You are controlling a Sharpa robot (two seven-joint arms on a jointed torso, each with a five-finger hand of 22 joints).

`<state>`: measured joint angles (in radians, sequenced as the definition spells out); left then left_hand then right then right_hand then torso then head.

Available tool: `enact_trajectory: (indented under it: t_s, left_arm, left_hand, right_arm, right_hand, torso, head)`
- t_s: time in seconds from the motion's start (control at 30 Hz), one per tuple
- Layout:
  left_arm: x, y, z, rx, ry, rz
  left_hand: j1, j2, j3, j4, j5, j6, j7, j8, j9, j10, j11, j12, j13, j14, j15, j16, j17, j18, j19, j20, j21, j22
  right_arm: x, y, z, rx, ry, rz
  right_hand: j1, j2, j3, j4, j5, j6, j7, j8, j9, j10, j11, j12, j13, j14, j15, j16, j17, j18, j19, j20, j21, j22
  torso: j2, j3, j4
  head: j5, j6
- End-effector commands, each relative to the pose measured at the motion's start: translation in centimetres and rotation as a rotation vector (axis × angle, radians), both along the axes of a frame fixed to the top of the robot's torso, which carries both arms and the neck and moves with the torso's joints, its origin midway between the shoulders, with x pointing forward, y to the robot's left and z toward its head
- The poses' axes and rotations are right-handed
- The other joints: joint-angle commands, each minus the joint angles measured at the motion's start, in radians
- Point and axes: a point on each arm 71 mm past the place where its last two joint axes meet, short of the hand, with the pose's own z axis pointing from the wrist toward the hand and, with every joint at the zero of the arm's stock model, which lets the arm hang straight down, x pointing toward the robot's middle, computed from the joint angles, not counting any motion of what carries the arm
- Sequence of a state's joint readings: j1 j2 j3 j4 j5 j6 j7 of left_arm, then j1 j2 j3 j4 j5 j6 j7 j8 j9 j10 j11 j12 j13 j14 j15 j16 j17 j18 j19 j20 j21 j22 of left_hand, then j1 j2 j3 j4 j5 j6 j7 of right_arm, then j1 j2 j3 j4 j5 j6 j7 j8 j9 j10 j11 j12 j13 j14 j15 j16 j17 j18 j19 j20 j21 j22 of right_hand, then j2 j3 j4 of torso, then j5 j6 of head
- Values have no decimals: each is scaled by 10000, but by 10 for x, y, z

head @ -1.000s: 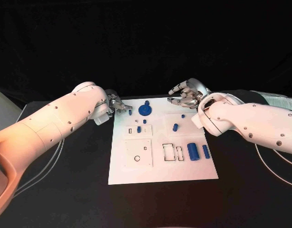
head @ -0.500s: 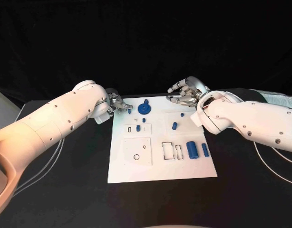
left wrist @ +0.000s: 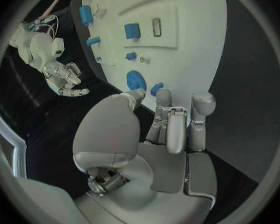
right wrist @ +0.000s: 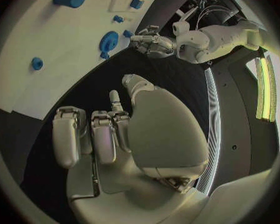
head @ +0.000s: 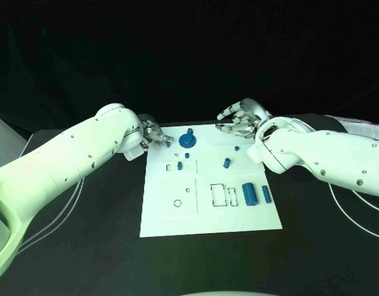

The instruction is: Assemble the parts on the task board

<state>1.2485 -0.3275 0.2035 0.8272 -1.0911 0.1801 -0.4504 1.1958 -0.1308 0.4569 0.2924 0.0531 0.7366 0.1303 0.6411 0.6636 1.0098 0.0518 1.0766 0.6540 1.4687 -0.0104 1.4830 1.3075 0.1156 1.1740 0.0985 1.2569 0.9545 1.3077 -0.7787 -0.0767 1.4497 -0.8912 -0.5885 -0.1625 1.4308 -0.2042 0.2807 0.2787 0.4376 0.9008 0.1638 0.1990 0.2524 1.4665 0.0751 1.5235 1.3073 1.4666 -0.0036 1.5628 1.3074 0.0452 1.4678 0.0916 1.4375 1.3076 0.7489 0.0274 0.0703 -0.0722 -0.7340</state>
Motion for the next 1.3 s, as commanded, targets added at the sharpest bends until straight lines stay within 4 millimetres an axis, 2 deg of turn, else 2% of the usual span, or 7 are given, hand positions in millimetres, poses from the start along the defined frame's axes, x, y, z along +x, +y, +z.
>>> enact_trajectory:
  t_s: [0.03,0.97,1.3]
  left_arm:
    - [-1,-4,0,-134,143,-250]
    - [1,2,-5,72,291,-33]
    - [1,1,-4,-95,196,3]
  left_hand:
    - [96,-1,73,-2,3,61,-9,16,-16,31,20,36,-5,224,32,60,766,112,86,-7,60,13]
    - [66,-9,169,21,-3,121,-17,64,-39,126,15,115,95,247,26,88,811,95,145,-16,115,108]
    - [121,76,441,-1,2,115,-45,108,-84,129,-14,115,39,259,3,106,824,88,173,-32,150,153]
  right_arm:
    - [0,2,1,-50,-107,107]
    - [-1,3,1,-39,-108,143]
    - [0,3,1,-45,-95,153]
  right_hand:
    - [-37,-87,40,-5,59,5,29,-43,-14,523,47,-5,2144,984,36,-13,2377,-101,592,46,-44,1372]
    - [-37,-87,40,-5,59,5,29,-43,-14,523,47,-5,2144,984,36,-13,2377,-101,592,46,-44,1372]
    - [-37,-87,40,-5,59,5,29,-43,-14,523,47,-5,2144,984,36,-13,2377,-101,592,46,-44,1372]
  torso:
    - [17,2,-10]
    - [18,13,-3]
    - [16,9,0]
  head:
    - [-2,-11]
    - [-72,-111]
    - [-74,-127]
